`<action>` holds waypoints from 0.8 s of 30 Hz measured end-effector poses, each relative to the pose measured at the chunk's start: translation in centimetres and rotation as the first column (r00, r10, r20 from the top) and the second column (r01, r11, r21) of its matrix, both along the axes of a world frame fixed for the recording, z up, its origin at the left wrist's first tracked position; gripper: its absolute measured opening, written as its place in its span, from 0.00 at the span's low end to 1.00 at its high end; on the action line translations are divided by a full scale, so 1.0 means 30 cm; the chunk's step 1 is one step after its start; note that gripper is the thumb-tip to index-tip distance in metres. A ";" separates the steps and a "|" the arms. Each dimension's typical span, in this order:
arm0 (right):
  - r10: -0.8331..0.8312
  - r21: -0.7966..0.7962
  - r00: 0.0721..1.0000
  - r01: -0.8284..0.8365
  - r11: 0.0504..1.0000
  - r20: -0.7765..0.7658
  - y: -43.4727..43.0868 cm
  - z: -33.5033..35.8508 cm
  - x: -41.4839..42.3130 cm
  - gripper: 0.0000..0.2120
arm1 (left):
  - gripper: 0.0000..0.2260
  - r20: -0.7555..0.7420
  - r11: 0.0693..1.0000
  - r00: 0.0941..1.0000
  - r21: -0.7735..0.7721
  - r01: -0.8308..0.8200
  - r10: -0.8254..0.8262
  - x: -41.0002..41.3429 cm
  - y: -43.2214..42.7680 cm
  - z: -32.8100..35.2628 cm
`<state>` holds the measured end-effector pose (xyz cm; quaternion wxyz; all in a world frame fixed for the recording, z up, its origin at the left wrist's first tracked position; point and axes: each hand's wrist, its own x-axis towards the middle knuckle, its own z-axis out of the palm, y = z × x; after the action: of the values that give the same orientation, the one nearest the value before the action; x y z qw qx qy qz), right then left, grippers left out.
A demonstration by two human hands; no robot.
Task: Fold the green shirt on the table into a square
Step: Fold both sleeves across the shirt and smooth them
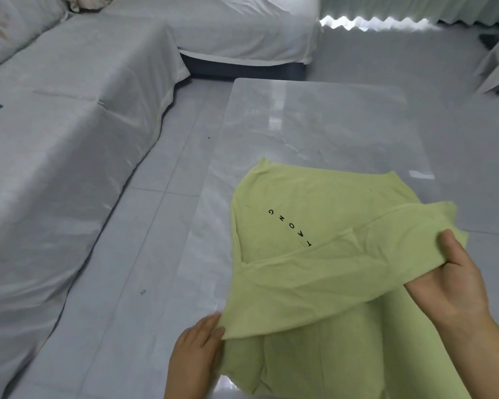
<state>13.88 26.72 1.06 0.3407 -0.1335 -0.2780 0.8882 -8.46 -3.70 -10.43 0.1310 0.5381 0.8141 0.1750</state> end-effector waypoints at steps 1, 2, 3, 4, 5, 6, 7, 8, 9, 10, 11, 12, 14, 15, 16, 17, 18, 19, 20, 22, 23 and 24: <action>-0.014 0.068 1.000 0.015 0.998 -0.016 0.007 -0.008 0.007 0.22 | 0.15 -0.042 0.997 0.999 0.078 -0.021 0.024 -0.021 0.008 -0.017; -0.010 0.081 1.000 0.010 0.997 -0.004 0.019 -0.023 0.007 0.22 | 0.15 -0.109 0.998 0.993 0.049 -0.040 0.045 -0.022 0.000 -0.001; 0.001 0.080 1.000 -0.001 0.997 0.007 0.026 -0.032 0.003 0.22 | 0.15 -0.110 0.996 0.992 0.072 -0.060 0.068 -0.018 0.001 0.011; 0.012 0.091 1.000 -0.013 0.996 0.006 0.028 -0.045 -0.001 0.23 | 0.12 -0.120 0.996 0.992 0.084 -0.038 0.048 -0.039 0.001 0.000; 0.027 0.106 1.000 -0.027 0.994 0.002 0.029 -0.057 -0.004 0.23 | 0.09 -0.127 0.996 0.991 0.083 -0.026 0.037 -0.048 0.009 0.000; 0.042 0.108 0.999 -0.041 0.993 -0.002 0.032 -0.070 -0.007 0.23 | 0.09 -0.109 0.996 0.994 0.088 -0.019 0.029 -0.041 0.018 -0.002; 0.069 0.106 0.998 -0.069 0.992 -0.002 0.034 -0.082 -0.009 0.23 | 0.13 -0.061 0.997 0.998 0.078 -0.008 0.013 -0.034 0.038 -0.001; 0.085 0.115 0.996 -0.085 0.990 0.003 0.037 -0.093 -0.010 0.24 | 0.17 -0.046 0.997 0.999 0.072 -0.006 0.009 -0.028 0.074 0.008; 0.091 0.116 0.996 -0.091 0.989 0.005 0.036 -0.098 -0.006 0.24 | 0.20 -0.039 0.998 0.999 0.066 0.005 -0.003 -0.018 0.121 0.028; 0.084 0.120 0.996 -0.085 0.989 0.013 0.035 -0.101 0.000 0.24 | 0.21 -0.051 0.996 0.998 0.075 0.040 -0.036 -0.005 0.174 0.045; 0.058 0.119 0.998 -0.060 0.991 0.020 0.034 -0.099 0.009 0.24 | 0.23 -0.048 0.995 0.995 0.058 0.084 -0.082 0.010 0.227 0.046; 0.036 0.103 0.999 -0.039 0.994 0.028 0.031 -0.093 0.024 0.24 | 0.25 -0.062 0.991 0.989 0.024 0.133 -0.132 0.023 0.273 0.034; 0.029 0.054 0.999 -0.031 0.998 0.029 0.015 -0.070 0.063 0.23 | 0.28 -0.077 0.979 0.977 -0.058 0.194 -0.198 0.032 0.319 -0.004; 0.031 0.025 0.999 -0.032 0.999 0.027 0.004 -0.059 0.083 0.23 | 0.30 -0.062 0.971 0.974 -0.106 0.213 -0.220 0.029 0.313 -0.036; 0.024 0.009 0.999 -0.024 1.000 0.036 -0.008 -0.054 0.102 0.22 | 0.32 -0.060 0.964 0.969 -0.136 0.229 -0.238 0.020 0.291 -0.065; 0.024 -0.008 0.998 -0.024 1.000 0.050 -0.015 -0.059 0.126 0.22 | 0.33 -0.067 0.958 0.964 -0.152 0.245 -0.257 0.006 0.266 -0.089; 0.035 -0.030 0.998 -0.034 0.999 0.058 -0.019 -0.074 0.148 0.21 | 0.34 -0.083 0.952 0.957 -0.159 0.263 -0.278 -0.008 0.244 -0.104; 0.025 -0.037 0.998 -0.022 0.999 0.066 -0.016 -0.105 0.170 0.20 | 0.34 -0.099 0.945 0.948 -0.161 0.283 -0.301 -0.021 0.233 -0.112; -0.006 -0.018 0.997 0.008 1.000 0.070 -0.008 -0.149 0.189 0.19 | 0.34 -0.123 0.941 0.940 -0.161 0.298 -0.319 -0.032 0.227 -0.112; -0.133 0.034 0.984 0.130 0.991 0.119 0.028 -0.243 0.222 0.17 | 0.34 -0.134 0.939 0.937 -0.171 0.299 -0.323 -0.047 0.218 -0.112; -0.204 0.028 0.968 0.203 0.979 0.144 0.047 -0.261 0.225 0.17 | 0.34 -0.132 0.946 0.945 -0.168 0.277 -0.300 -0.054 0.213 -0.114; -0.256 -0.010 0.952 0.262 0.965 0.169 0.056 -0.260 0.217 0.17 | 0.33 -0.118 0.955 0.958 -0.172 0.240 -0.262 -0.060 0.204 -0.118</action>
<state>20.39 28.39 -6.76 0.4274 -0.2480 -0.2712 0.8260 -10.25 2.42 -13.96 0.1365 0.6363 0.7573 0.0545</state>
